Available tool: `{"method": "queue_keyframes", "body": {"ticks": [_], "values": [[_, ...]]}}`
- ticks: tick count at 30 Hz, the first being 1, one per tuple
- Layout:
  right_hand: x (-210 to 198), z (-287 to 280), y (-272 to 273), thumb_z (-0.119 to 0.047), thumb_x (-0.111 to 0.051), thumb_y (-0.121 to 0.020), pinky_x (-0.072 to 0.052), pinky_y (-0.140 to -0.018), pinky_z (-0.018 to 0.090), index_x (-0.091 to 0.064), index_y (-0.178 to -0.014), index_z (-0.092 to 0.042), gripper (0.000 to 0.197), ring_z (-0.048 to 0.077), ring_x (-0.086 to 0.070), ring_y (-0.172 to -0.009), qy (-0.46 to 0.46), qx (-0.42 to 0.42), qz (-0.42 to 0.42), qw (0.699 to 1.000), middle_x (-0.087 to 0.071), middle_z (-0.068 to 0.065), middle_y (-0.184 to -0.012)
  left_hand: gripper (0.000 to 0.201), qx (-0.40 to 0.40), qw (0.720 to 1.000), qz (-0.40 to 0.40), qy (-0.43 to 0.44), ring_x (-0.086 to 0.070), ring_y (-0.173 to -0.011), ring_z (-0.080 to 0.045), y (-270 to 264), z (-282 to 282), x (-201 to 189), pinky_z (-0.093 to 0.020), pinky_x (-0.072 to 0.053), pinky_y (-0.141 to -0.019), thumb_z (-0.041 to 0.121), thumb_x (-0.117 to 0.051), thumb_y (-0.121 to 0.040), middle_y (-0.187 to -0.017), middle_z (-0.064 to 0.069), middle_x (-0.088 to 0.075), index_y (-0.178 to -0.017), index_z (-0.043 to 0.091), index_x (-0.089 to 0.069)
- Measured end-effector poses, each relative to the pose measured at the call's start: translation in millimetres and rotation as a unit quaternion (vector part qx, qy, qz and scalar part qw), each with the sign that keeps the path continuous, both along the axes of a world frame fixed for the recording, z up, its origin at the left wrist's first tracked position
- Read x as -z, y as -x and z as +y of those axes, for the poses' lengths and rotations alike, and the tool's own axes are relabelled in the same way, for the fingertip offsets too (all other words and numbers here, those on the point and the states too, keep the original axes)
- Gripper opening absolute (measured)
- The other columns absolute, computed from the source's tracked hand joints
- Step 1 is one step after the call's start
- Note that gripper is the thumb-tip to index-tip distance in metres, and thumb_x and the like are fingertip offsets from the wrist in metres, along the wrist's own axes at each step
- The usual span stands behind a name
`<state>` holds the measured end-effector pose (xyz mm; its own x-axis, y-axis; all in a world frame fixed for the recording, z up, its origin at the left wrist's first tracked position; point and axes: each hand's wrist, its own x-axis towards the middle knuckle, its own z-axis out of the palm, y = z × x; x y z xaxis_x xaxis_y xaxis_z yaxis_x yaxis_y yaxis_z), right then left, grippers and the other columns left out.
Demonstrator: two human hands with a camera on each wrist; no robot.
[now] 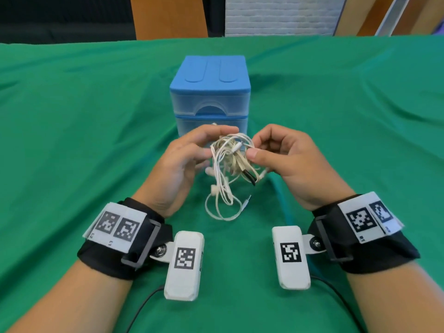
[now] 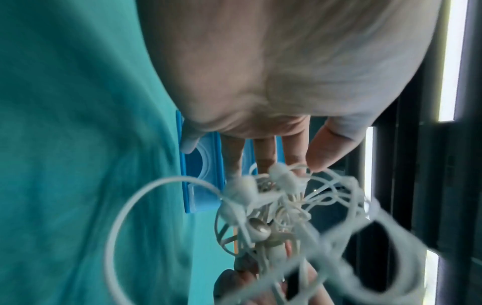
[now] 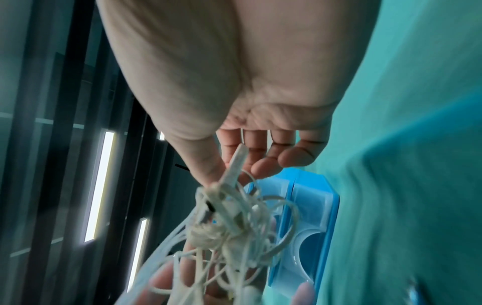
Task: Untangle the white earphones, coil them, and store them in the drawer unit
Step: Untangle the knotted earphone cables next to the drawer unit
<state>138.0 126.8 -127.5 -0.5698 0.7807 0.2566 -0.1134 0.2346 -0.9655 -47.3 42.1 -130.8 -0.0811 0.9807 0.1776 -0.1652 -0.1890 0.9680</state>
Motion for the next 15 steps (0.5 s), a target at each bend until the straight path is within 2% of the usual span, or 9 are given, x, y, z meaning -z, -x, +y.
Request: {"method": "queue_keyframes", "body": {"ticks": [2, 3, 5, 6, 7, 11, 13, 15], "values": [[-1.4, 0.9, -0.7, 0.003, -0.070, -0.085, -0.044, -0.058, 0.013, -0.063, -0.085, -0.007, 0.013, 0.005, -0.054, -0.062, 0.002, 0.020, 0.018, 1.000, -0.063, -0.002, -0.070, 0.047, -0.026, 0.999, 0.017, -0.017, -0.060, -0.121, -0.032, -1.2, -2.6, -2.1, -0.057, -0.035, -0.113, 0.022, -0.048, -0.086, -0.129, -0.017, -0.067, -0.126, 0.005, -0.066], [-2.1, 1.3, -1.3, 0.003, -0.071, -0.085, -0.043, -0.058, 0.012, -0.063, -0.085, -0.007, 0.012, 0.005, -0.054, -0.061, 0.002, 0.027, 0.027, 0.999, -0.063, -0.003, -0.069, 0.047, -0.043, 0.998, 0.025, -0.023, -0.061, -0.122, -0.030, -1.4, -3.1, -2.9, -0.053, -0.036, -0.112, 0.029, -0.050, -0.087, -0.127, -0.015, -0.069, -0.123, 0.006, -0.069], [-2.8, 1.1, -2.2, 0.003, -0.071, -0.085, -0.043, -0.058, 0.012, -0.064, -0.086, -0.005, 0.011, 0.006, -0.055, -0.061, -0.003, 0.037, 0.032, 0.999, -0.064, 0.000, -0.070, 0.042, -0.082, 0.994, 0.059, -0.043, -0.066, -0.116, -0.022, -2.6, -3.2, -4.2, -0.032, -0.045, -0.099, 0.030, -0.057, -0.089, -0.119, -0.010, -0.073, -0.118, 0.005, -0.071], [-2.6, 0.8, -2.5, 0.003, -0.072, -0.084, -0.044, -0.058, 0.012, -0.065, -0.086, -0.005, 0.011, 0.007, -0.056, -0.062, -0.005, 0.040, 0.029, 0.999, -0.064, 0.002, -0.071, 0.037, -0.093, 0.991, 0.085, -0.053, -0.067, -0.110, -0.019, -3.8, -2.7, -4.1, -0.025, -0.048, -0.094, 0.027, -0.061, -0.090, -0.115, -0.009, -0.074, -0.117, 0.005, -0.071], [-2.3, 0.4, -2.5, 0.002, -0.072, -0.084, -0.044, -0.059, 0.013, -0.065, -0.086, -0.005, 0.010, 0.008, -0.056, -0.062, -0.006, 0.039, 0.024, 0.999, -0.065, 0.003, -0.072, 0.033, -0.089, 0.988, 0.110, -0.055, -0.068, -0.106, -0.017, -5.1, -2.3, -3.6, -0.024, -0.050, -0.092, 0.025, -0.064, -0.091, -0.113, -0.008, -0.075, -0.118, 0.006, -0.071], [-0.7, 0.9, -3.1, 0.002, -0.073, -0.084, -0.046, -0.060, 0.015, -0.066, -0.088, -0.005, 0.010, 0.008, -0.059, -0.064, 0.003, 0.031, 0.016, 0.999, -0.068, 0.007, -0.077, 0.030, -0.053, 0.979, 0.193, -0.019, -0.068, -0.103, -0.022, -9.1, -0.2, 2.2, -0.036, -0.055, -0.096, 0.016, -0.078, -0.086, -0.110, -0.004, -0.075, -0.116, 0.017, -0.073], [-0.1, 1.9, -4.1, 0.003, -0.072, -0.084, -0.046, -0.059, 0.014, -0.067, -0.088, -0.004, 0.009, 0.006, -0.060, -0.063, 0.007, 0.034, 0.015, 0.999, -0.069, 0.007, -0.077, 0.028, -0.049, 0.985, 0.168, -0.008, -0.068, -0.098, -0.028, -9.3, 0.5, 3.8, -0.043, -0.056, -0.095, 0.008, -0.076, -0.087, -0.110, -0.010, -0.075, -0.114, 0.012, -0.072], [-0.9, 2.0, -5.2, 0.001, -0.070, -0.086, -0.045, -0.059, 0.015, -0.068, -0.091, -0.004, 0.007, 0.007, -0.060, -0.064, 0.023, 0.020, 0.020, 0.999, -0.069, 0.007, -0.078, 0.026, -0.049, 0.988, 0.144, 0.002, -0.066, -0.092, -0.027, -8.6, 0.0, 4.0, -0.041, -0.056, -0.093, -0.003, -0.071, -0.087, -0.111, -0.014, -0.073, -0.112, 0.006, -0.070]]}}
